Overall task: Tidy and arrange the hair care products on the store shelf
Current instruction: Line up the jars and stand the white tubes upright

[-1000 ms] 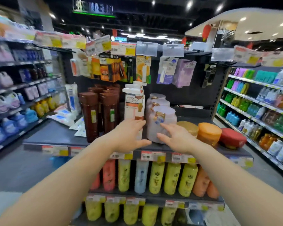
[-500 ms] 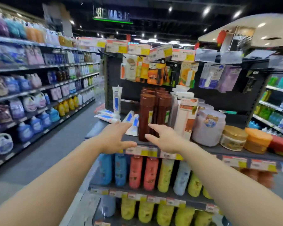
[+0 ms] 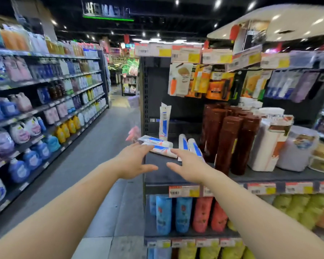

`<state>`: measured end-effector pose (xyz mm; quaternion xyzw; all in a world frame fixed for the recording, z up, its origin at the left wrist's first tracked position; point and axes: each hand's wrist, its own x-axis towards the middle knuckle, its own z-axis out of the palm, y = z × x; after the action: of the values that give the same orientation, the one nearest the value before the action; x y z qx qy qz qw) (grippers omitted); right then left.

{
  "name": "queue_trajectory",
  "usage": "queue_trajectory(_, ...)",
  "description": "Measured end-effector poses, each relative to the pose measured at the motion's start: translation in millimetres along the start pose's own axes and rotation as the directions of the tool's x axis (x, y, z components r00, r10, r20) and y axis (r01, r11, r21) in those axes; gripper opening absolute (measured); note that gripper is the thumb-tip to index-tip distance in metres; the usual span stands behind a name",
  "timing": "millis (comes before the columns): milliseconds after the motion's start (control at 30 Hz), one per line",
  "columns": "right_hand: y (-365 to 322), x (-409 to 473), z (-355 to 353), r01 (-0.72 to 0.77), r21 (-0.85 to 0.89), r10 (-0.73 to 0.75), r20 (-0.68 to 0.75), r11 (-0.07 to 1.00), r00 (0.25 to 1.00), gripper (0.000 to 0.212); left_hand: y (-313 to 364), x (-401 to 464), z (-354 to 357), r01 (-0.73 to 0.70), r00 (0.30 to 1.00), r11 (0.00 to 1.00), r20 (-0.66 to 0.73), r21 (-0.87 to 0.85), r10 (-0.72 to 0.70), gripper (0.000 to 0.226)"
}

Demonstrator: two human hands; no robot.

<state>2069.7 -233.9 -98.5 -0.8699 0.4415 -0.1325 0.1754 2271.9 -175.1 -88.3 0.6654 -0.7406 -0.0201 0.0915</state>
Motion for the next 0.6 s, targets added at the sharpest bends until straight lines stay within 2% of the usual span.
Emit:
queue_trajectory(133,7.7,41.4,2.3,-0.074,-0.021,0.073,-0.046,0.997,0.996,0.059,-26.2,31.6,6.1,-0.046,0.999,0.999,-0.001,-0.025,0.046,0.081)
queue_trajectory(233,11.7,72.5,1.3,-0.127,-0.014,0.126,-0.087,0.992,0.988,0.058,-45.8,57.6,3.8,-0.081,0.997,0.995,0.0,-0.064,0.082,0.074)
queue_trajectory(333,16.4,100.3,4.1,-0.154,-0.054,0.15,-0.073,0.987,0.986,0.059,-65.9,81.3,2.9,-0.099,0.995,0.991,-0.035,-0.086,0.096,0.072)
queue_trajectory(467,23.7,124.2,4.9,-0.197,-0.061,0.193,-0.068,0.978,0.979,0.061,-87.7,107.9,11.3,-0.093,0.995,0.989,0.013,-0.119,0.095,0.082)
queue_trajectory(600,31.7,145.3,14.0,-0.274,-0.092,0.268,-0.075,0.957,0.961,0.058,-109.4,137.7,15.3,-0.085,0.994,0.977,0.05,-0.195,0.096,0.074)
